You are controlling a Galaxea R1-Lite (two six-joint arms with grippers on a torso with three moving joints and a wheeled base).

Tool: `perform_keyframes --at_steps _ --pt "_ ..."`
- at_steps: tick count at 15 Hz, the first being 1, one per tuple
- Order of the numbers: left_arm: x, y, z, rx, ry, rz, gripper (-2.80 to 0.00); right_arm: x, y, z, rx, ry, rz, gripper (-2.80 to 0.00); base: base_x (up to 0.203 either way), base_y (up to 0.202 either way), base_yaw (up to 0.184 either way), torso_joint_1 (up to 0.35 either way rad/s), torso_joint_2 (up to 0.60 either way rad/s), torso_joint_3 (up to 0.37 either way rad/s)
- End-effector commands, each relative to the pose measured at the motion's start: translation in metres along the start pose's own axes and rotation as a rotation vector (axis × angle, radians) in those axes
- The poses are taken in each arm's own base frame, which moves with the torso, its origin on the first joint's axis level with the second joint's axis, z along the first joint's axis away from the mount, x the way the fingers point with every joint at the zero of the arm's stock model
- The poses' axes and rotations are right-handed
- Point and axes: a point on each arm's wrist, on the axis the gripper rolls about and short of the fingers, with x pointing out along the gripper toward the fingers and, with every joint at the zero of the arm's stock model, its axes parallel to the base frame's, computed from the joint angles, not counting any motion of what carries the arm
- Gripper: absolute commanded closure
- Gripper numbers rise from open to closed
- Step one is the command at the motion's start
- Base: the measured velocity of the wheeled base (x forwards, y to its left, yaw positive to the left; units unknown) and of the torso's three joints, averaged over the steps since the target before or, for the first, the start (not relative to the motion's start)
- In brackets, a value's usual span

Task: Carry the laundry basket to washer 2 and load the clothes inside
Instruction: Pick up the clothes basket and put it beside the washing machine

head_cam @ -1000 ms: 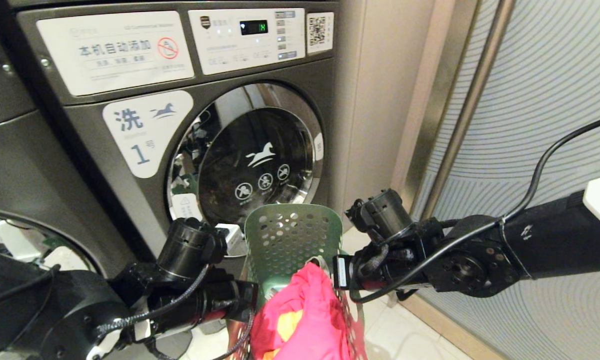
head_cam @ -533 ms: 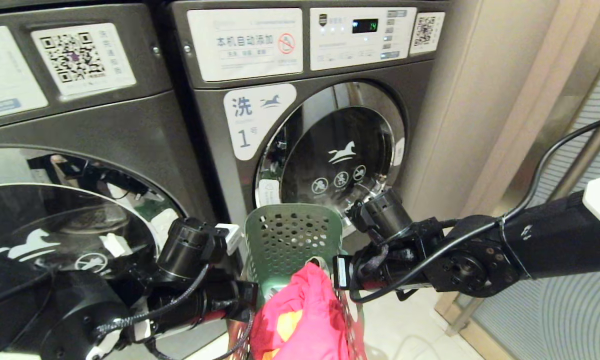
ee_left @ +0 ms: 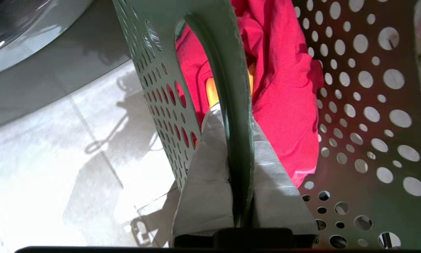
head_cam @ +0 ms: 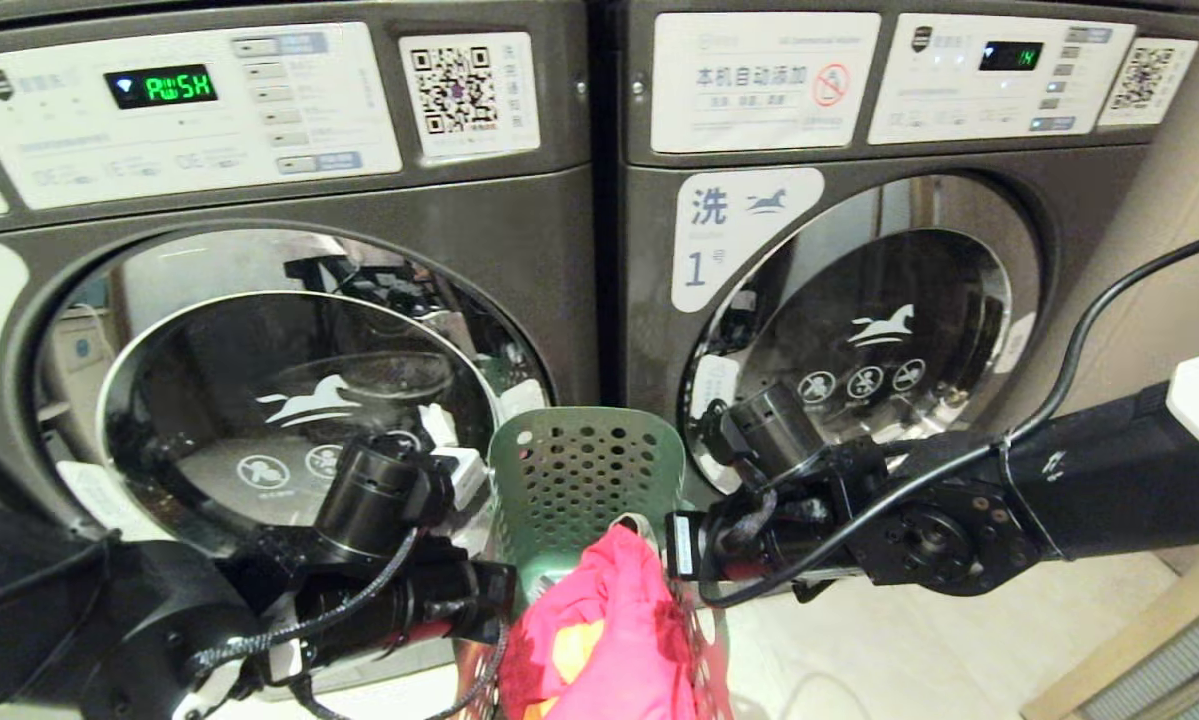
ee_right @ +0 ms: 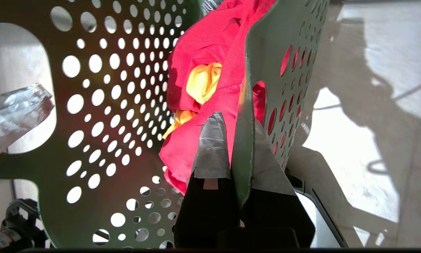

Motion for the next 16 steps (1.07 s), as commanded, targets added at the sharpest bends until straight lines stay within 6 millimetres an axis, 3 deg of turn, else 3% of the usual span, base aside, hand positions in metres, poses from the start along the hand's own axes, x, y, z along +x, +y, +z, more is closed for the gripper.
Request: perform_keyframes --at_steps 1,5,10,16 --pt "0.001 0.0001 -0.0006 -0.001 0.002 0.002 0.0 0.0011 -0.0002 -0.0009 0.001 0.004 -0.004 0.0 -0.001 -0.011 0.179 -0.001 0.0 -0.002" --pt "0.0013 -0.0005 -0.0003 -0.002 0.001 -0.001 0.0 0.0018 -0.0017 -0.003 0.003 0.011 -0.01 0.0 0.001 -0.004 0.127 0.002 0.01 0.005" --pt "0.0023 -0.0029 -0.0013 0.004 0.004 -0.006 0.0 0.0019 -0.0018 -0.0032 0.003 0.012 -0.008 0.0 -0.013 0.0 0.0 0.0 0.0 0.001" --pt "0.0063 -0.0035 -0.0023 0.005 0.012 -0.005 0.0 0.0031 -0.001 -0.0008 0.003 0.005 -0.008 0.0 -0.179 0.0 0.002 0.005 0.0 0.003"
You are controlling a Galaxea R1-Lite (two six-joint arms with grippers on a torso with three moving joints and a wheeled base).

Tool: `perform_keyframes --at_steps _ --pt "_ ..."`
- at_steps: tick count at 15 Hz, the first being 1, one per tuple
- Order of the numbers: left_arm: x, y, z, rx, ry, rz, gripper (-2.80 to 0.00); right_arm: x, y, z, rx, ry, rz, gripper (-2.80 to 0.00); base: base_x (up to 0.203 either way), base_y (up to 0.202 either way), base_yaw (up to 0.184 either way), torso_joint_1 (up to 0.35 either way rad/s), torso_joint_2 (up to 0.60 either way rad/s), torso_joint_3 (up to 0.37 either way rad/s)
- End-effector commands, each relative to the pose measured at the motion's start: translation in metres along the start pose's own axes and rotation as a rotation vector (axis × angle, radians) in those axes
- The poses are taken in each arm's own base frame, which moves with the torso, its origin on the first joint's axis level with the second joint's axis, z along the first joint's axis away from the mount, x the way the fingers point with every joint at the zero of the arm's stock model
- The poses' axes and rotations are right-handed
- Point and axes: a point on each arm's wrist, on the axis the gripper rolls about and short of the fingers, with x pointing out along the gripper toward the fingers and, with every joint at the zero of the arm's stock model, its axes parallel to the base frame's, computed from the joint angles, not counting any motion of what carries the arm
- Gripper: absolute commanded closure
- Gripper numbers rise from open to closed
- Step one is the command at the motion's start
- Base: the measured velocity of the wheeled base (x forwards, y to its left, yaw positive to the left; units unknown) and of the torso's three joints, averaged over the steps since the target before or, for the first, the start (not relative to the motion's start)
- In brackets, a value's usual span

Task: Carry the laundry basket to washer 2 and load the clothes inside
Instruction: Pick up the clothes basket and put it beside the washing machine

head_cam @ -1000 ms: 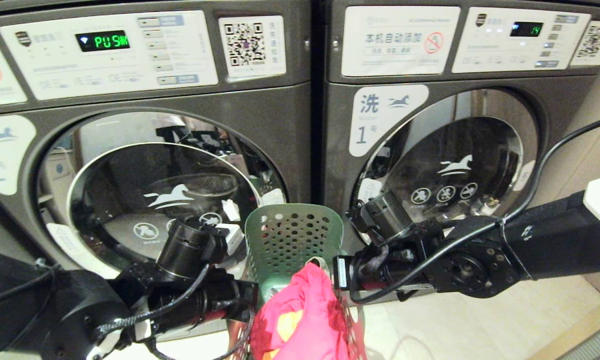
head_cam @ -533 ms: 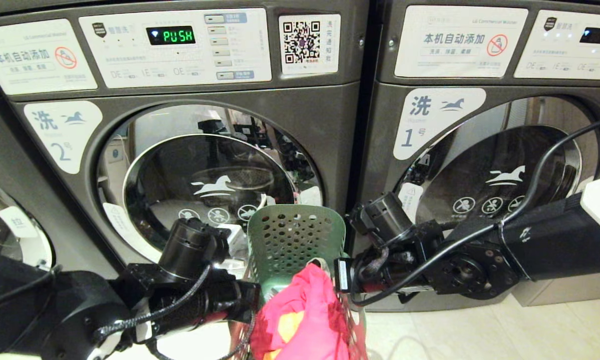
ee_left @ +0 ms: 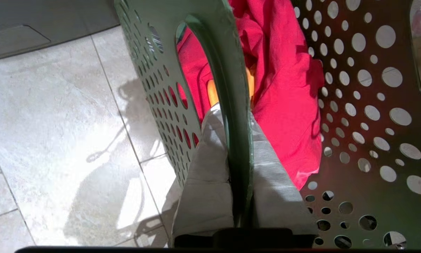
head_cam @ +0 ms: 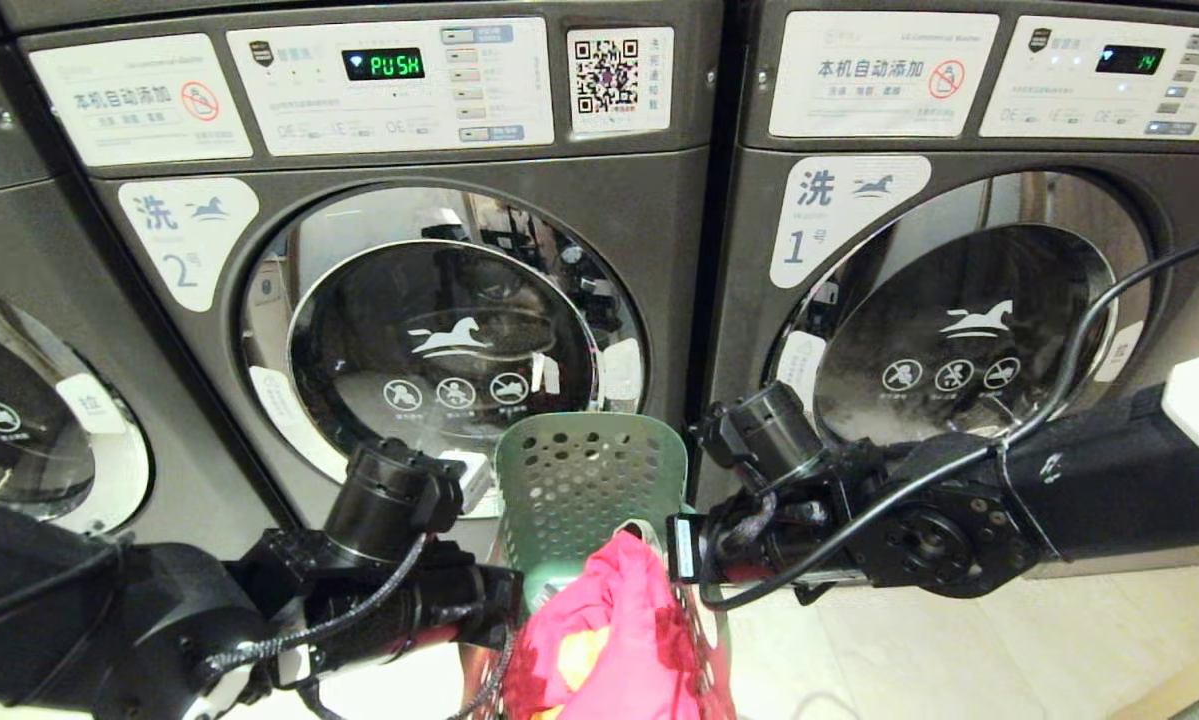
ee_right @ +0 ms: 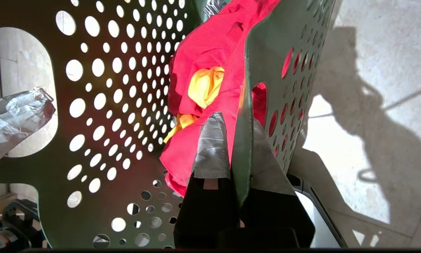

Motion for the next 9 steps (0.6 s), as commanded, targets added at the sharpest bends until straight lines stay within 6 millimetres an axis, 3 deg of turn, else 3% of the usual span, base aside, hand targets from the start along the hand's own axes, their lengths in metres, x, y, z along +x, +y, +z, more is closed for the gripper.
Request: perform_keyframes --at_steps 1,3,6,9 --pt "0.007 -0.001 0.0 -0.002 0.009 0.003 0.0 0.005 0.0 0.0 -0.002 0.004 -0.008 0.0 -0.198 0.0 0.002 0.002 0.0 0.006" --pt "0.017 -0.003 0.005 -0.004 0.012 0.004 0.0 0.009 -0.007 -0.002 -0.033 0.009 -0.043 0.0 -0.152 0.0 -0.002 -0.001 0.0 0.005" --pt "0.04 -0.01 0.018 -0.005 0.0 0.0 0.0 0.023 -0.03 0.002 -0.017 -0.033 -0.204 0.0 0.0 0.0 0.0 0.0 0.0 0.0" --pt "0.07 -0.023 0.03 0.006 -0.009 -0.018 0.0 0.022 -0.059 0.017 0.042 -0.057 -0.264 0.0 0.0 0.0 0.0 0.0 0.0 0.0"
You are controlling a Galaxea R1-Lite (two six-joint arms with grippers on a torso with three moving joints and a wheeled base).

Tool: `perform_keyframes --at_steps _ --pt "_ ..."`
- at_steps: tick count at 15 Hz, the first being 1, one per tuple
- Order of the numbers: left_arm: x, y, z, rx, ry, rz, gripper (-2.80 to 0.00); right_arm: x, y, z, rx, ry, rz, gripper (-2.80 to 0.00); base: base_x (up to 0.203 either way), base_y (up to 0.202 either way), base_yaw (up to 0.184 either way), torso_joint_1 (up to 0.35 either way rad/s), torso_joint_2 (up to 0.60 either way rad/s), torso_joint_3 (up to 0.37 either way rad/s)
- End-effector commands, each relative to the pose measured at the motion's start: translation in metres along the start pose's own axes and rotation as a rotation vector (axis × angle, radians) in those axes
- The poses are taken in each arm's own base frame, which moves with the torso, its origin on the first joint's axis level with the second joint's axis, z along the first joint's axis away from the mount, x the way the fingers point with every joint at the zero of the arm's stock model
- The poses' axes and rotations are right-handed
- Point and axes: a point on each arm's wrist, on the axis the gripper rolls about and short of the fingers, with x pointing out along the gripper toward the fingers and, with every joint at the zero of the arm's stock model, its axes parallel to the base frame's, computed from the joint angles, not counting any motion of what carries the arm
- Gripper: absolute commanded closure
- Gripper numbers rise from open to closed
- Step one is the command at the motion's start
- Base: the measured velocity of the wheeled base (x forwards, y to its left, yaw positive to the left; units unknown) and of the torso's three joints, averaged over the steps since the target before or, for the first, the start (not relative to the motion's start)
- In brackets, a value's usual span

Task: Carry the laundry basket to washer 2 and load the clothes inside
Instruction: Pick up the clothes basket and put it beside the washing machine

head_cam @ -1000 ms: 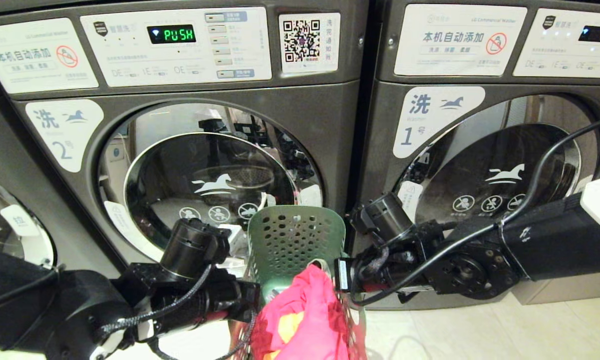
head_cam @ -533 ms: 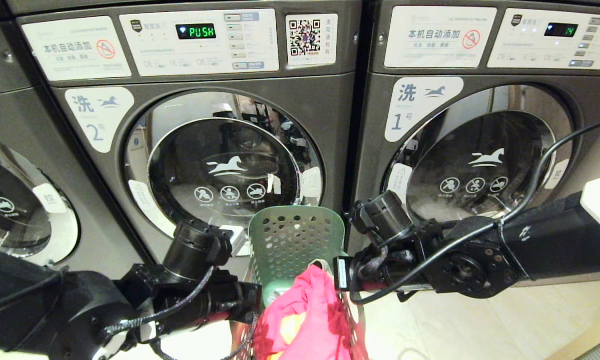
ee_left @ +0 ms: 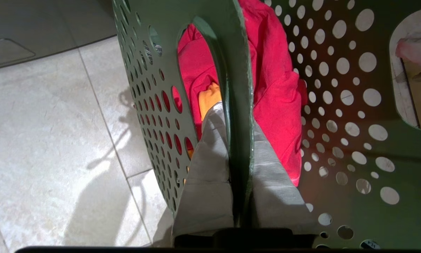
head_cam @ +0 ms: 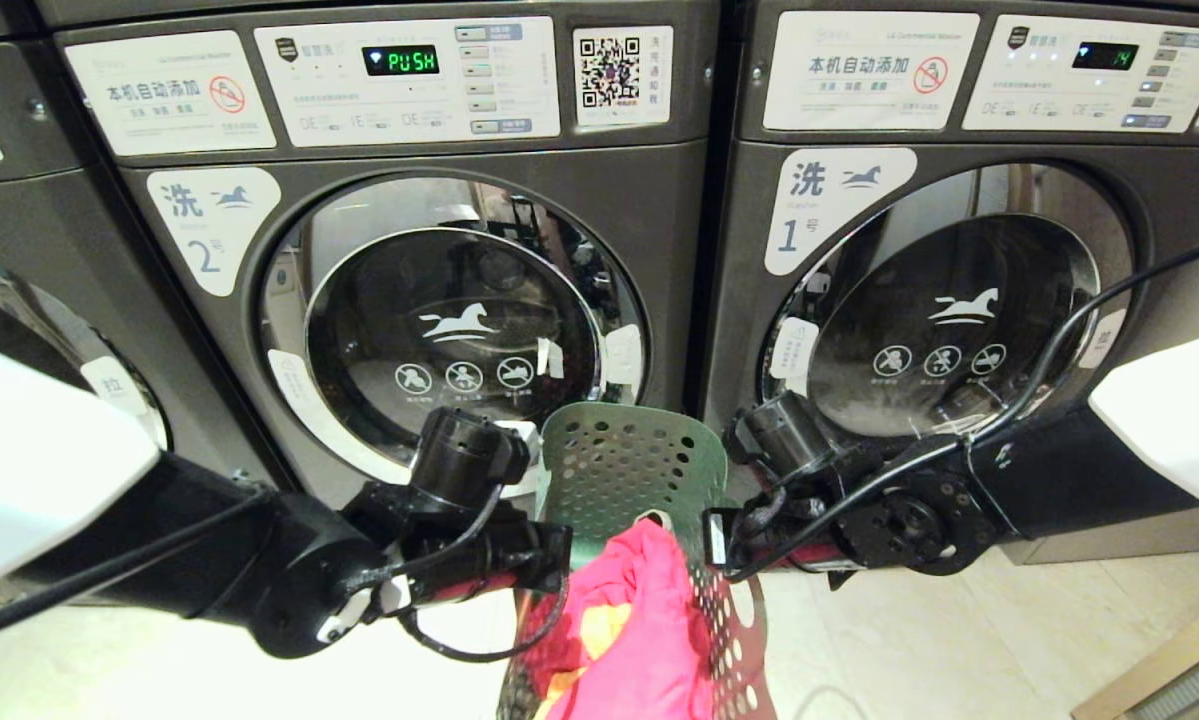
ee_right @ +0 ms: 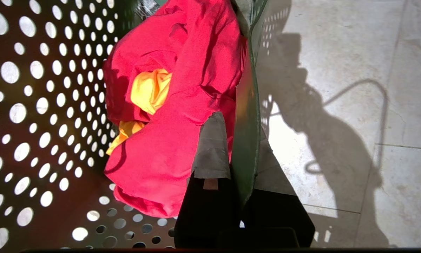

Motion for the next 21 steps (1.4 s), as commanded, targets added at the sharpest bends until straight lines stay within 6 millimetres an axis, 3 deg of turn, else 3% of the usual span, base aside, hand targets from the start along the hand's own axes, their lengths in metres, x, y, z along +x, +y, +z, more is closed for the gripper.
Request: perform_keyframes --at_steps 1,7,11,15,21 --pt "0.035 -0.011 0.0 0.013 0.026 -0.007 0.0 0.01 -0.024 0.009 0.039 0.001 -0.057 0.0 0.0 0.0 0.0 0.0 0.0 0.0" --pt "0.098 -0.047 -0.009 0.061 0.05 -0.052 0.0 0.023 -0.065 0.02 0.11 0.004 -0.14 0.0 0.0 0.0 0.0 0.0 0.0 0.0" --pt "0.137 -0.069 -0.023 0.088 0.062 -0.082 0.0 0.036 -0.091 0.015 0.152 0.046 -0.203 0.0 0.0 0.0 0.0 0.0 0.0 0.0" --pt "0.16 -0.082 -0.034 0.106 0.071 -0.099 0.0 0.061 -0.119 0.007 0.163 0.014 -0.229 0.0 0.0 0.0 0.0 0.0 0.0 0.0" --pt "0.167 -0.088 -0.033 0.112 0.066 -0.11 0.0 0.067 -0.124 0.005 0.166 0.023 -0.236 0.0 0.0 0.0 0.0 0.0 0.0 0.0"
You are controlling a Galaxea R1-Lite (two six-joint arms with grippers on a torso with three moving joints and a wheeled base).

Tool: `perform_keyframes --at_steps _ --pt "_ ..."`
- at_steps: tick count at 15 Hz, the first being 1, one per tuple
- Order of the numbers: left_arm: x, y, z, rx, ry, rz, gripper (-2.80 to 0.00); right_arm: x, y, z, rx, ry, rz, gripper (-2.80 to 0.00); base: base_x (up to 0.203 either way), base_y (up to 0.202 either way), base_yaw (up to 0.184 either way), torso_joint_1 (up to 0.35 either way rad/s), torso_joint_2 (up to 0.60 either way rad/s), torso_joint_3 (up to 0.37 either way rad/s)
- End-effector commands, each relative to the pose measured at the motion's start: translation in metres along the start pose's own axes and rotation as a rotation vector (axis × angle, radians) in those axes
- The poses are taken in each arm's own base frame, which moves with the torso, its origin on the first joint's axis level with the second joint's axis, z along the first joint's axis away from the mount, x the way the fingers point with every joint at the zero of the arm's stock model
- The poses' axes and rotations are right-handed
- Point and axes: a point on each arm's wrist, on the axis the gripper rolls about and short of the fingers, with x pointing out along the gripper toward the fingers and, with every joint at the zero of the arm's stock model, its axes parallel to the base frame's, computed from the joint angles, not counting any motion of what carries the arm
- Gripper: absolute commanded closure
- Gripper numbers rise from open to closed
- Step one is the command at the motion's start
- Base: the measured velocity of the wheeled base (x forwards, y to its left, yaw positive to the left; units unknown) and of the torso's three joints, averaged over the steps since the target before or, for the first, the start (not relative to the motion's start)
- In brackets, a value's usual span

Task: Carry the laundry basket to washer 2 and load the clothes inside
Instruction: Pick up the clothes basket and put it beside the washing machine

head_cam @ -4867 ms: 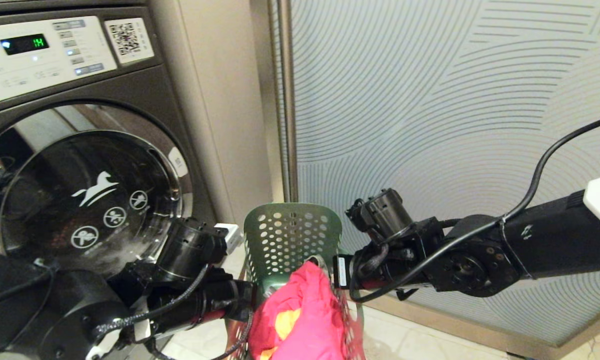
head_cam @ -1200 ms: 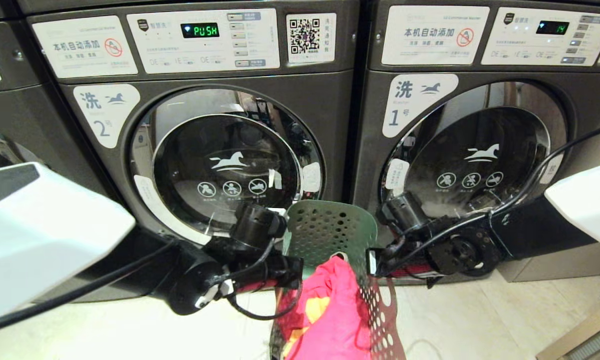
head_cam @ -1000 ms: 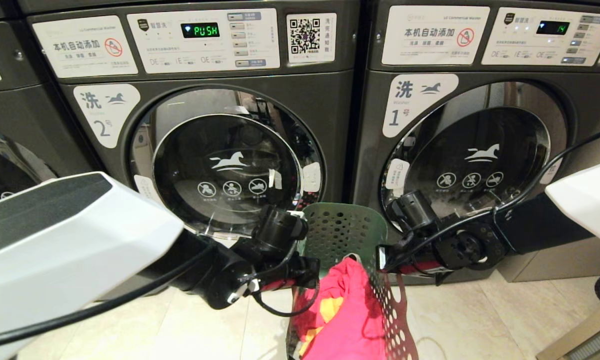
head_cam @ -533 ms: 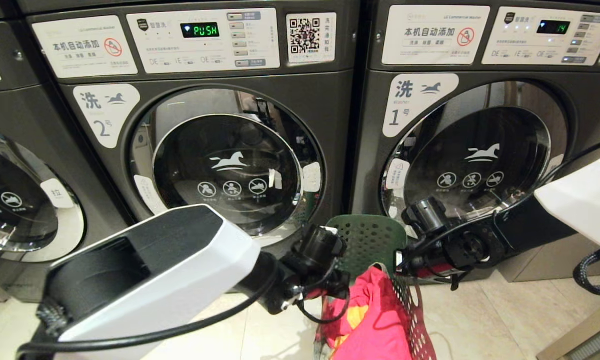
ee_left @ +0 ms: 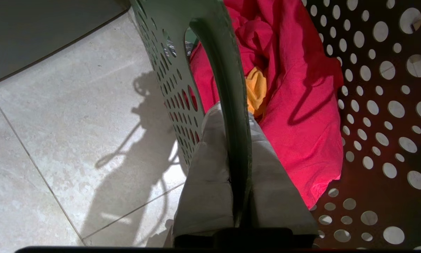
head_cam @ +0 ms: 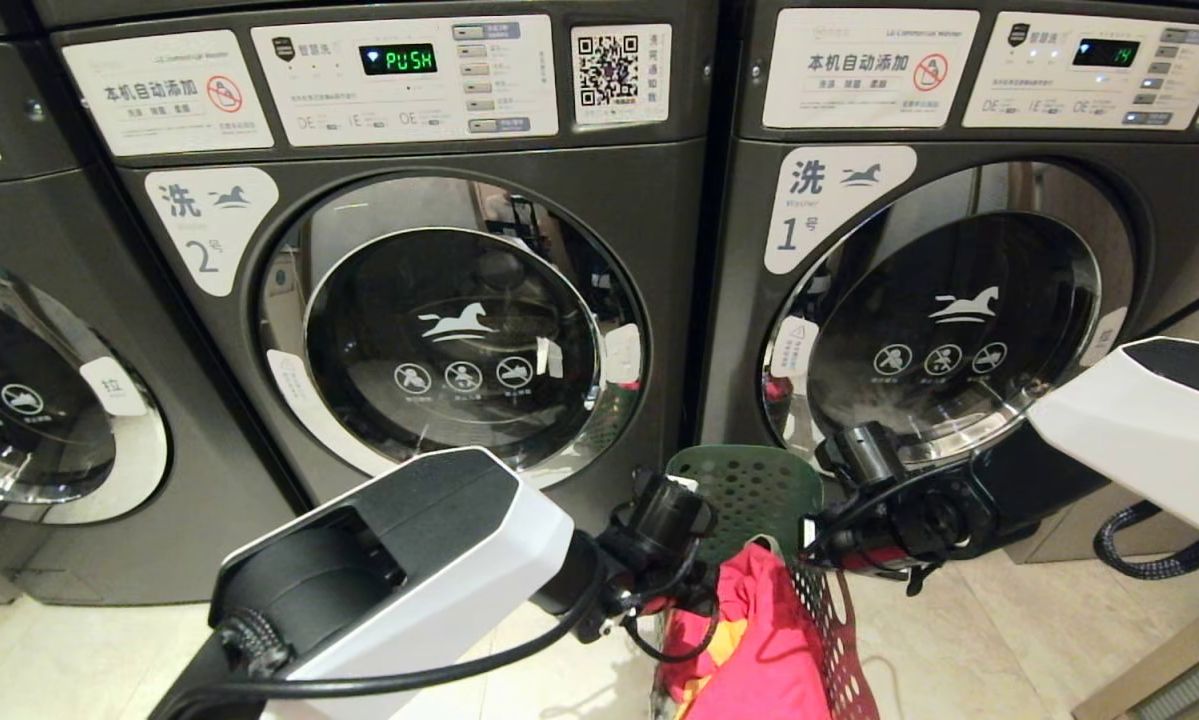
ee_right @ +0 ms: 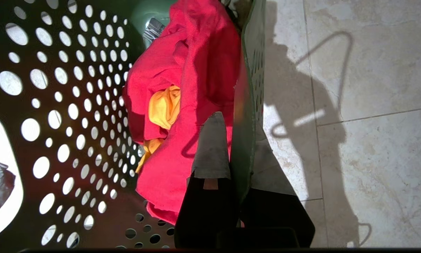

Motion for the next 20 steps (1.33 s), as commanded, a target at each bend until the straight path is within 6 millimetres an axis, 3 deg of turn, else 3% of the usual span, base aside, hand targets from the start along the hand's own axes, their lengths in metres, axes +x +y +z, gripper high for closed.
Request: perform_keyframes --at_steps 1,11,20 --pt "0.001 -0.002 -0.002 0.002 0.012 0.0 0.0 0.003 0.0 0.0 0.002 -0.001 -0.001 0.0 0.0 0.0 0.0 0.0 0.0 0.0" --pt "-0.003 -0.012 0.0 0.017 0.034 -0.007 0.0 0.003 -0.001 -0.002 0.005 0.008 -0.007 0.0 0.0 0.0 0.0 0.0 0.0 -0.008" --pt "0.0 -0.018 0.005 0.023 0.043 -0.008 0.0 0.009 -0.008 0.003 0.013 0.005 -0.02 0.0 0.0 0.0 0.0 0.002 0.0 -0.18"
